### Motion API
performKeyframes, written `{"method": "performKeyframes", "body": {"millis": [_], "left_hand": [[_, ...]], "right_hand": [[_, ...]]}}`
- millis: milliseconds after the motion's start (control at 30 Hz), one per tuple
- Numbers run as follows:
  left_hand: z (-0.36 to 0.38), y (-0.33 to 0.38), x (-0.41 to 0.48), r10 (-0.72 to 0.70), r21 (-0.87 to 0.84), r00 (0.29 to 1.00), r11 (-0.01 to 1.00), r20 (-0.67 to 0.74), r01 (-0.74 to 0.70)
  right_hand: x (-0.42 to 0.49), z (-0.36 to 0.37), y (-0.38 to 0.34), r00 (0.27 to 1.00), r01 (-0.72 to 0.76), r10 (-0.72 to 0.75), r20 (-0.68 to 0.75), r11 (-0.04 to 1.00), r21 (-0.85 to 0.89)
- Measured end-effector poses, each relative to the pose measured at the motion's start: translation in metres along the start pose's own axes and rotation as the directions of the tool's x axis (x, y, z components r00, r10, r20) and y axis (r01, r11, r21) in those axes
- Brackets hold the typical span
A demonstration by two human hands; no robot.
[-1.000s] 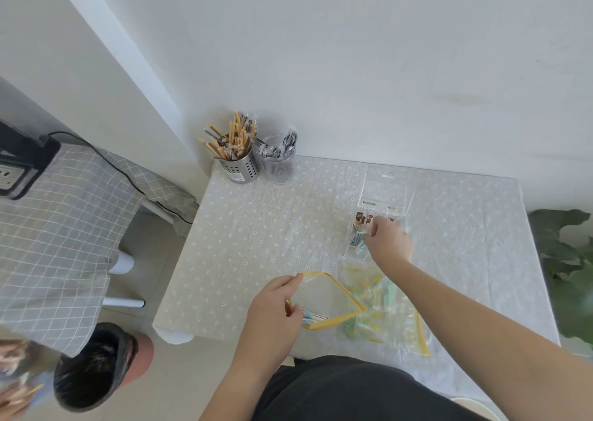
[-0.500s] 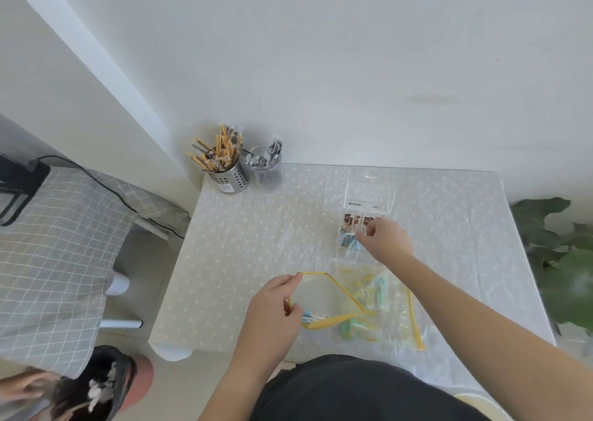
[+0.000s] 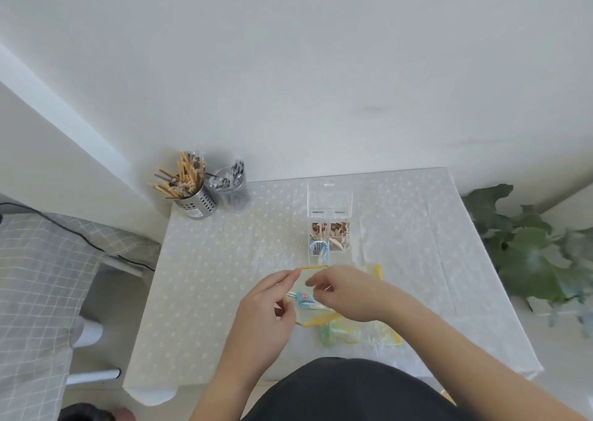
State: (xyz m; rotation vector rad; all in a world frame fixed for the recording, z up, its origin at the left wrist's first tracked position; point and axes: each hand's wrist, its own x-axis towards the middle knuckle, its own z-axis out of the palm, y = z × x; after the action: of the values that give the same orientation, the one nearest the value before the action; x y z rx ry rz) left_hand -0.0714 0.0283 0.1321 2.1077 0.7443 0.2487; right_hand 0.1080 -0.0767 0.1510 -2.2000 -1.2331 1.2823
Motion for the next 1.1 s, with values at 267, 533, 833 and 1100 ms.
{"method": "performKeyframes", "body": {"millis": [267, 533, 833, 1100], "left_hand": [[0.010, 0.021, -0.001, 0.121, -0.036, 0.992, 0.992, 0.031, -0.120], [0.021, 0.017, -0.004, 0.177, 0.007, 0.979, 0.984, 0.100, -0.178], [0.021, 0.015, -0.002, 0.167, 0.031, 0.978, 0.985, 0.129, -0.172], [0.025, 0.013, -0.001, 0.170, 0.063, 0.973, 0.981, 0.157, -0.181]], "right_hand": [[0.050, 0.035, 0.009, 0.983, -0.096, 0.164, 0.085, 0.847, -0.524], [0.070, 0.049, 0.031, 0.987, -0.080, 0.155, 0.048, 0.720, -0.689], [0.064, 0.060, 0.041, 0.998, -0.043, 0.061, 0.008, 0.783, -0.620], [0.053, 0.064, 0.043, 0.998, -0.060, 0.029, -0.057, 0.737, -0.673]]}}
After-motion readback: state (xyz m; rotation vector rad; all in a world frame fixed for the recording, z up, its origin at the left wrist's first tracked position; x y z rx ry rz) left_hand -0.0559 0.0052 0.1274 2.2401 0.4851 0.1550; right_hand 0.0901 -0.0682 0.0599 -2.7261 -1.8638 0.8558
